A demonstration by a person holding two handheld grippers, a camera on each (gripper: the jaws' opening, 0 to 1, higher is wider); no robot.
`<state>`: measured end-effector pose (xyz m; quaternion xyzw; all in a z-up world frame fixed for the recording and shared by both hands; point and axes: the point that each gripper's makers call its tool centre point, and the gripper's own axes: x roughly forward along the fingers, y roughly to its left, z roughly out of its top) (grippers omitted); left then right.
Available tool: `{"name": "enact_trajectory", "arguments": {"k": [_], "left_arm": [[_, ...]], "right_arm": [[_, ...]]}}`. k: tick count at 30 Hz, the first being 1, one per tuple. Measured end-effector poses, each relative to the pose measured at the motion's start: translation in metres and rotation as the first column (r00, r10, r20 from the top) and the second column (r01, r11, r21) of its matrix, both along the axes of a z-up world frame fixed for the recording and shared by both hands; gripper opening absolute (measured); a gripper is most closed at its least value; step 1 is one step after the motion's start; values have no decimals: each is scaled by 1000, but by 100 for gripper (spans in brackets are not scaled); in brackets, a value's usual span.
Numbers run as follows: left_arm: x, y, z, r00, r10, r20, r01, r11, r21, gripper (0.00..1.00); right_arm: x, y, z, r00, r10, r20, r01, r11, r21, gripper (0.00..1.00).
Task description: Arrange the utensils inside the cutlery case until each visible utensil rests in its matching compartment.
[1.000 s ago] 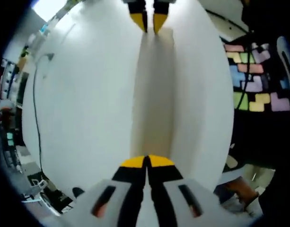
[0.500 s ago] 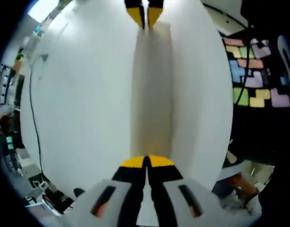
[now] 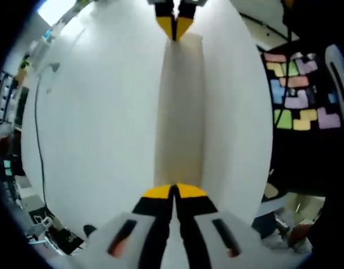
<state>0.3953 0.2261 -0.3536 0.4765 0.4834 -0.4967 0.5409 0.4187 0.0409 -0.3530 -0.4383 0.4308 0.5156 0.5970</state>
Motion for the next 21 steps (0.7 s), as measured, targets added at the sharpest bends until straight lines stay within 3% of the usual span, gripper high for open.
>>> {"name": "enact_trajectory", "arguments": {"k": [2,6,9,12,13,17,21], "left_arm": [[-1,2,0,1000,1,-13,-1,1000,6,8],[5,3,7,1000,-8,12,8,1000,-13,27],[-3,-9,12,999,4,-40,-8,995,-97,37],[-12,-12,8,998,-22,-58,16,994,-104,54],[-15,-9,4,997,-43,-68,38,996,-78,58],[-9,-4,-11,999,-6,-49,3,998,-57,62],[-4,-1,-17,998,18,-60,-22,997,-68,61]], "right_arm": [[1,-1,3,999,29,14,-29,1000,10,14],[-9,14,16,997,76,-2,-75,990,118,29],[-9,15,15,996,89,9,-89,990,105,39],[-8,17,7,996,93,5,-93,991,92,45],[-9,18,3,995,96,-1,-95,992,87,47],[-17,18,-10,992,125,-26,-123,990,64,53],[-17,16,-15,991,128,-40,-126,990,58,52]]}}
